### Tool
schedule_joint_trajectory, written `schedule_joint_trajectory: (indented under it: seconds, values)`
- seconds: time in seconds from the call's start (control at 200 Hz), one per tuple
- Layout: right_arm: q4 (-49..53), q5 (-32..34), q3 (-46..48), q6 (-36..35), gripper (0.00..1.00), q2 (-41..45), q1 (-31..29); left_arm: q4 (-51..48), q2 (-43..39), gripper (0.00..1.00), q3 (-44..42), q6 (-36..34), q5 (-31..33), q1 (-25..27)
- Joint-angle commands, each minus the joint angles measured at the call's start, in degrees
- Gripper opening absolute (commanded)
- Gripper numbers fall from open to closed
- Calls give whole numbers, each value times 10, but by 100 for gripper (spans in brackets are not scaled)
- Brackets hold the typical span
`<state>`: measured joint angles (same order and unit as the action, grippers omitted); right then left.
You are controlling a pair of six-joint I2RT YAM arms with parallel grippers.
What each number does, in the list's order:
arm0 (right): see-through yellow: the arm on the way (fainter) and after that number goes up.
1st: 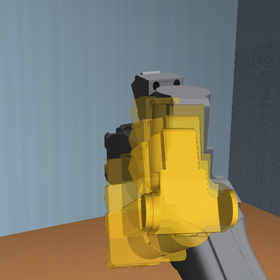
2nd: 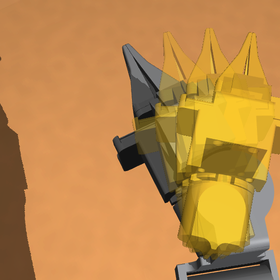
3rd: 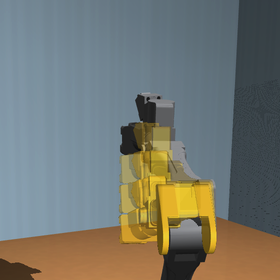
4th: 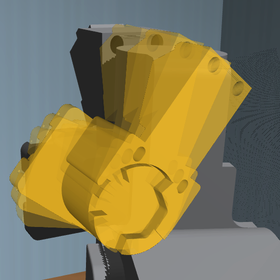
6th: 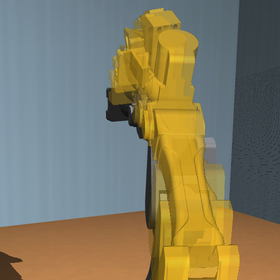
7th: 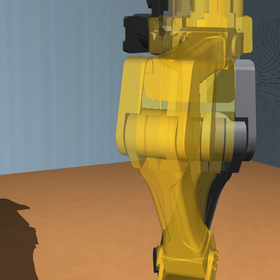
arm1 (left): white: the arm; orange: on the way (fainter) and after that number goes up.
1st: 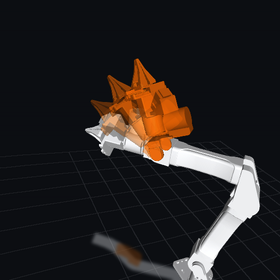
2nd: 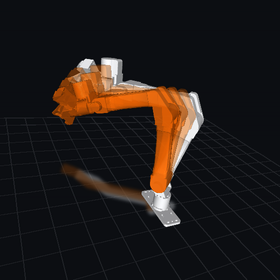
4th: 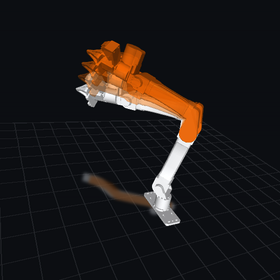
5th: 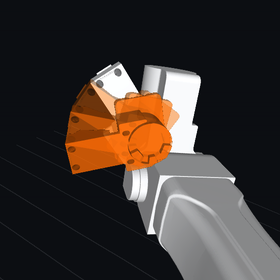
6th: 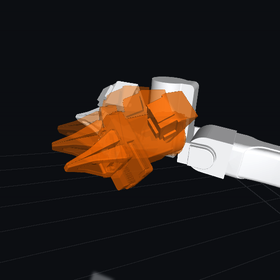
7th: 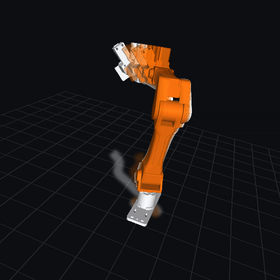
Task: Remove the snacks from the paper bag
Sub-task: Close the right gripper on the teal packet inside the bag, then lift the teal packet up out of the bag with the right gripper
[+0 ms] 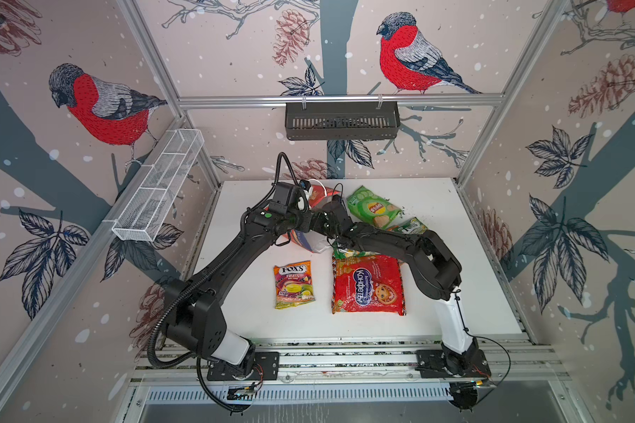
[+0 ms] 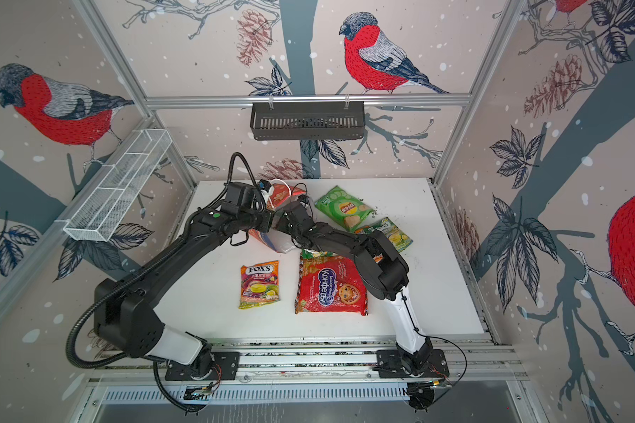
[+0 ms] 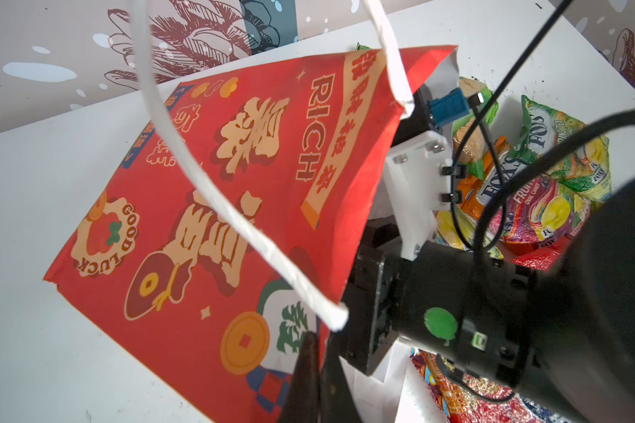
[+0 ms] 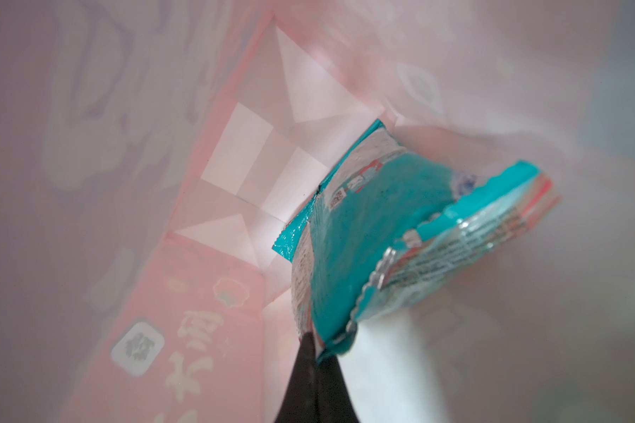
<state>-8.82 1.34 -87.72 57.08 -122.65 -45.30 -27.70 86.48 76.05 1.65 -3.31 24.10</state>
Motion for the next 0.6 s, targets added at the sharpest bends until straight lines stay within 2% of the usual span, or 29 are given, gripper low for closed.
schedule_joint_trajectory:
  seconds: [0.0,0.235,0.59]
  values:
    - [-52,-12,14,5,0,19,3,-11,5,0,12,6,8,-3]
    - [-56,-19,32,-17,0,50,1,-30,18,0,36,10,3,-8]
    - [-65,-42,88,-100,0,129,-2,-52,24,0,57,1,-12,-10]
